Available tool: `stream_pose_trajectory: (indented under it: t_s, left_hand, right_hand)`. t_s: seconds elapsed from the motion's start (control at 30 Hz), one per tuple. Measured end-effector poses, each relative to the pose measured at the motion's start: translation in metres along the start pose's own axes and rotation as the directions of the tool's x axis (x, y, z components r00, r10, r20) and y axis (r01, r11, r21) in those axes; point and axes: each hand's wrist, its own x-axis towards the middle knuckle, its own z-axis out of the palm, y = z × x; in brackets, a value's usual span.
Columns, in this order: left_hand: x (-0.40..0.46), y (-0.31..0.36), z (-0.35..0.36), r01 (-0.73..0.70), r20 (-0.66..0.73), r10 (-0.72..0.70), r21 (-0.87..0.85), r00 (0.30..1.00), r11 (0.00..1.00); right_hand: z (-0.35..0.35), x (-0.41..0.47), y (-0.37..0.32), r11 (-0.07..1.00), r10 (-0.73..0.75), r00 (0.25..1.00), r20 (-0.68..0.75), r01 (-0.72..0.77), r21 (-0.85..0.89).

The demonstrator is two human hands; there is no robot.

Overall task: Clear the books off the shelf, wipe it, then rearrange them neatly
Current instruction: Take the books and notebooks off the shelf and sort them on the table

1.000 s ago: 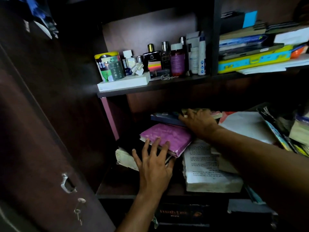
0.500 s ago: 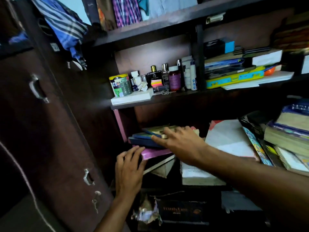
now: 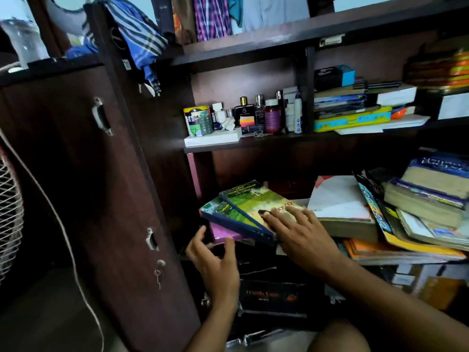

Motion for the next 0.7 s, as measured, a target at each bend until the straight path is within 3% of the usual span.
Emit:
stream_pose_trajectory:
  t_s: [0.1, 0.23, 0.37, 0.47, 0.57, 0.7]
  left_hand:
    - [-0.029, 0.006, 0.018, 0.257, 0.067, -0.248, -0.262, 0.966, 0.93]
    - [-0.033, 0.02, 0.042, 0.444, 0.136, -0.457, -0.58, 0.879, 0.683]
    - [-0.033, 0.029, 0.059, 0.514, 0.132, -0.594, -0.669, 0.793, 0.537]
    - [-0.023, 0.028, 0.065, 0.588, 0.221, -0.634, -0.668, 0.741, 0.456]
    - [0.001, 0.044, 0.076, 0.645, 0.266, -0.651, -0.614, 0.711, 0.454]
    - [0.019, 0.055, 0.088, 0.629, 0.115, -0.684, -0.524, 0.72, 0.574]
  right_hand:
    - [0.002, -0.005, -0.002, 0.997, 0.063, 0.997, 0.045, -0.066, 0.048]
    - [0.001, -0.004, -0.004, 0.99, 0.081, 0.99, 0.116, -0.094, 0.107]
    - [-0.004, -0.005, -0.004, 0.977, 0.084, 0.987, 0.137, -0.109, 0.184]
    - [-0.006, -0.009, -0.008, 0.981, 0.069, 0.983, 0.171, -0.098, 0.167]
    - [-0.008, -0.008, -0.011, 0.981, 0.083, 0.98, 0.179, -0.112, 0.16]
    - [0.011, -0.003, -0.012, 0.974, 0.062, 0.982, 0.176, -0.098, 0.204]
